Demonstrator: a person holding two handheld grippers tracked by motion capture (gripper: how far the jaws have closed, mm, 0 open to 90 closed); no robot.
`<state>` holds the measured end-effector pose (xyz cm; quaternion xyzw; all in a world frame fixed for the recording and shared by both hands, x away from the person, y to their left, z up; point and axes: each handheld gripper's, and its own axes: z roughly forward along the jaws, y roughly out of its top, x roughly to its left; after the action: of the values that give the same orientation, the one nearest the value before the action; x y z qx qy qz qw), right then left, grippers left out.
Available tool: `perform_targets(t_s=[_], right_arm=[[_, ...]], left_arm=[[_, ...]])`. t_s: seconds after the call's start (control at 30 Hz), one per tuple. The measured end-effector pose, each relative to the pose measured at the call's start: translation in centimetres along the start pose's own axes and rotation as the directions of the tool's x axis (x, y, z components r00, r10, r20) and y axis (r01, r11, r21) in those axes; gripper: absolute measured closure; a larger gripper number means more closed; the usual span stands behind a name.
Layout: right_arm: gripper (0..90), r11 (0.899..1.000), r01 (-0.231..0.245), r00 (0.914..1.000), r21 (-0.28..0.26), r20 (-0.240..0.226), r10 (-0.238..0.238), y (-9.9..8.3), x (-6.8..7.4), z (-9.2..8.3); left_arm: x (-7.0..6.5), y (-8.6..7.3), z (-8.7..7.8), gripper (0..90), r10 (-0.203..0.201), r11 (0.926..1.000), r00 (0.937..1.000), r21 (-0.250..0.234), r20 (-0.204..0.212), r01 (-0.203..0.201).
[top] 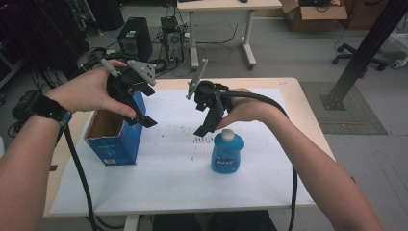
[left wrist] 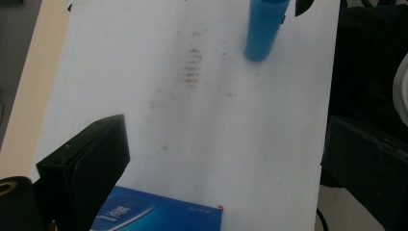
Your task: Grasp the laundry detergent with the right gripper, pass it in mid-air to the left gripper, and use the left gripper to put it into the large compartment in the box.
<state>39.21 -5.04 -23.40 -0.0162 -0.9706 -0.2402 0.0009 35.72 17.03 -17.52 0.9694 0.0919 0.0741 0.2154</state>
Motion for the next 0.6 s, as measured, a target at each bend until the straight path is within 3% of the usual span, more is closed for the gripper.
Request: perform_targets(t_s=[0.23,0.6], right_arm=[[7.2,0.998,-0.001,1.0,-0.068,0.009,0.002,-0.9,0.2,-1.9],[5.6,0.972,-0.003,0.999,-0.235,0.043,0.014,-4.7,0.6,-5.4]], left_arm=[[0.0,0.1,0.0,3.3,0.0,1.0,1.0,-0.002,-0.001,0.0],[-0.1,0.6,0.0,3.3,0.001,1.0,1.0,-0.004,-0.003,-0.001]])
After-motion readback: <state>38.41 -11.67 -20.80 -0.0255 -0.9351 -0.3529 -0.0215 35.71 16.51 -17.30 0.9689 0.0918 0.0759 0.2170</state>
